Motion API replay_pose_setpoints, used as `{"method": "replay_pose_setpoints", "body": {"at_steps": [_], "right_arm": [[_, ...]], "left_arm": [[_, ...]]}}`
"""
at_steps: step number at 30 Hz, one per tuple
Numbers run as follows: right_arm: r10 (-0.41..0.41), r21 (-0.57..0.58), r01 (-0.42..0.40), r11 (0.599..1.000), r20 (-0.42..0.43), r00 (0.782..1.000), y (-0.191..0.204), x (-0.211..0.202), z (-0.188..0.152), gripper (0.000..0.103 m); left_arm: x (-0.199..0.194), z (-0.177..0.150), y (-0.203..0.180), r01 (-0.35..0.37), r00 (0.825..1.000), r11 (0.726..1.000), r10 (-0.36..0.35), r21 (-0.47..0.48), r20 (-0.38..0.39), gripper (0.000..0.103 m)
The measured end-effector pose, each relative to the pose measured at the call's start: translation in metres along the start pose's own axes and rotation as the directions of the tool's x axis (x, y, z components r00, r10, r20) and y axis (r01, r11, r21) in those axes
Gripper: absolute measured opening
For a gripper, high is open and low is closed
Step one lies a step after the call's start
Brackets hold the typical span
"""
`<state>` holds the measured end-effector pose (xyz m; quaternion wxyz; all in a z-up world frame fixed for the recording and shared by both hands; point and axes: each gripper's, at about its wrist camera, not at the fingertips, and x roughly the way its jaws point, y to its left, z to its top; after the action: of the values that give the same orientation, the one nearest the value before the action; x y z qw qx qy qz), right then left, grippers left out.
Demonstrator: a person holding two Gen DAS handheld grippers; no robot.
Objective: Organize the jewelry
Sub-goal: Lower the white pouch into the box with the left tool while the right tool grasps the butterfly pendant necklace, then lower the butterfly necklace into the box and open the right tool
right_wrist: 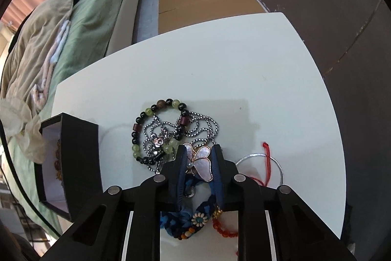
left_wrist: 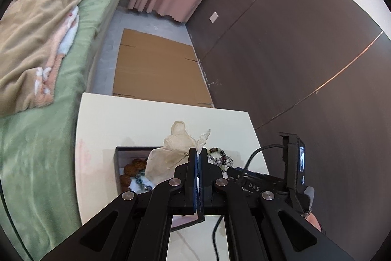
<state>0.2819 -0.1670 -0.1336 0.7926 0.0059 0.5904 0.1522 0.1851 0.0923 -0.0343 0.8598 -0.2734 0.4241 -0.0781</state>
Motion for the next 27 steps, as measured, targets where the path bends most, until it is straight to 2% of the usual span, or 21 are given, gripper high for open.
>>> {"method": "replay_pose_setpoints", "body": {"at_steps": [7,12,13,15,16,17,19,27], "right_arm": [[0.072,0.042,-0.074,0.996,0.06,0.996,-0.001,-0.029,-0.005,0.022],[0.165,0.028,-0.17,0.985,0.134,0.977,0.01,-0.053,-0.006,0.022],[0.188,0.02,-0.192,0.981,0.146,0.971,0.014,-0.057,-0.006,0.022],[0.219,0.004,-0.223,0.975,0.16,0.962,0.021,-0.061,-0.006,0.022],[0.24,-0.006,-0.242,0.97,0.167,0.956,0.025,-0.064,-0.007,0.022],[0.262,-0.02,-0.263,0.965,0.172,0.95,0.031,-0.066,-0.007,0.022],[0.304,-0.052,-0.3,0.953,0.179,0.936,0.042,-0.069,-0.007,0.022],[0.419,-0.155,-0.397,0.905,0.151,0.895,0.095,-0.069,-0.01,0.022]], "left_arm": [[-0.002,-0.006,0.007,-0.011,1.0,1.0,0.01,-0.017,-0.029,0.0],[0.003,-0.008,0.013,0.002,0.997,0.999,-0.005,-0.045,-0.075,0.004],[0.004,-0.009,0.015,-0.007,0.996,0.999,0.002,-0.049,-0.091,0.009],[0.002,-0.009,0.017,-0.023,0.996,0.998,0.019,-0.053,-0.087,0.036],[-0.002,-0.009,0.019,-0.03,0.997,0.998,0.025,-0.06,-0.069,0.061],[-0.007,-0.008,0.021,-0.029,0.999,0.997,0.026,-0.066,-0.047,0.075],[-0.018,-0.007,0.023,-0.027,1.0,0.997,0.027,-0.07,-0.003,0.076],[-0.039,-0.002,0.042,-0.052,0.998,0.992,0.056,-0.115,0.038,0.076]]}}
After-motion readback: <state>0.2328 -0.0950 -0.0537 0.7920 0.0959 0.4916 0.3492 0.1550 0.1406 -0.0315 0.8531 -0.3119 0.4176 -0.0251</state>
